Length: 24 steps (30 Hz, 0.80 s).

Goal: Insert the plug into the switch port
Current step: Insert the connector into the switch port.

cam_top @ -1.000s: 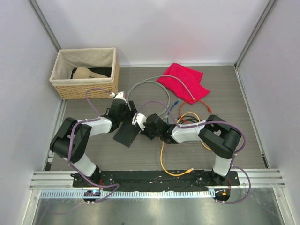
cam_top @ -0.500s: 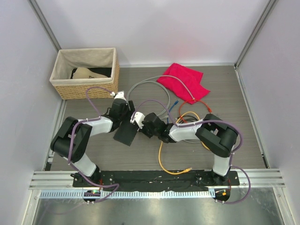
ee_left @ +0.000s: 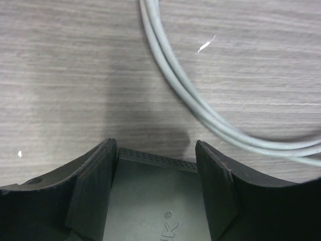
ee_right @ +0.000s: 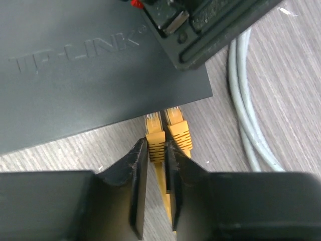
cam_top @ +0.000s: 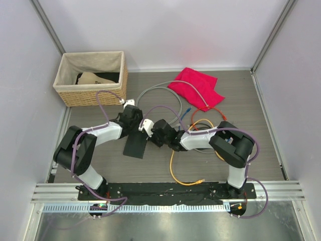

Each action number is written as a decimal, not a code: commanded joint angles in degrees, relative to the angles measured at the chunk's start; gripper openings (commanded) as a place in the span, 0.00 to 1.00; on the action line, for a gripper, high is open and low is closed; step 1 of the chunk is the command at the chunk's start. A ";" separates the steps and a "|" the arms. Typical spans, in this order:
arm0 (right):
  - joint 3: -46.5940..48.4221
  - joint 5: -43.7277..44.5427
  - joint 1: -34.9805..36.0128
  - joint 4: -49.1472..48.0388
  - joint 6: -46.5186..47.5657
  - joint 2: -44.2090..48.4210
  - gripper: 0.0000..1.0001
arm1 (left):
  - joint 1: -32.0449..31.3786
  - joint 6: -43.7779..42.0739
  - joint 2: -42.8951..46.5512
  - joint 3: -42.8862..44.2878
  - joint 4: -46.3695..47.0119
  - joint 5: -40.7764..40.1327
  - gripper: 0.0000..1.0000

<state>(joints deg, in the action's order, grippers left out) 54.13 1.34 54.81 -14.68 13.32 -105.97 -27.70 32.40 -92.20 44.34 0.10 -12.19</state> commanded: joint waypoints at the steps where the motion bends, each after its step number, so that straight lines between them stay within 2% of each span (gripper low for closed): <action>1: 3.00 0.86 -0.31 -5.83 -3.73 3.84 0.30 | -2.88 1.96 -1.66 2.33 -13.72 4.81 0.70; 3: 2.65 0.24 -0.31 -3.88 -4.70 4.37 0.38 | -2.27 1.09 -2.63 3.56 -12.76 4.45 0.73; 7: 2.04 1.11 -0.31 1.39 -5.50 6.65 0.45 | -1.30 0.65 -3.07 4.97 -12.32 3.31 0.79; 14: 3.44 4.20 -3.21 12.29 -6.81 13.86 0.55 | -0.42 1.26 0.53 6.46 -12.23 0.50 0.98; 19: 4.14 -4.93 -6.64 18.09 -9.19 14.14 0.59 | -0.51 1.78 3.60 6.11 -12.40 1.28 1.00; 24: 3.97 -9.78 -6.64 18.19 -13.14 11.93 0.59 | -1.21 4.06 8.78 2.60 -12.75 3.75 0.99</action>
<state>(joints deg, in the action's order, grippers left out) 57.45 -3.09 47.16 1.80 4.08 -93.23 -28.40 34.37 -89.52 49.21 -11.25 -10.09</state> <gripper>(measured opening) 0.586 0.996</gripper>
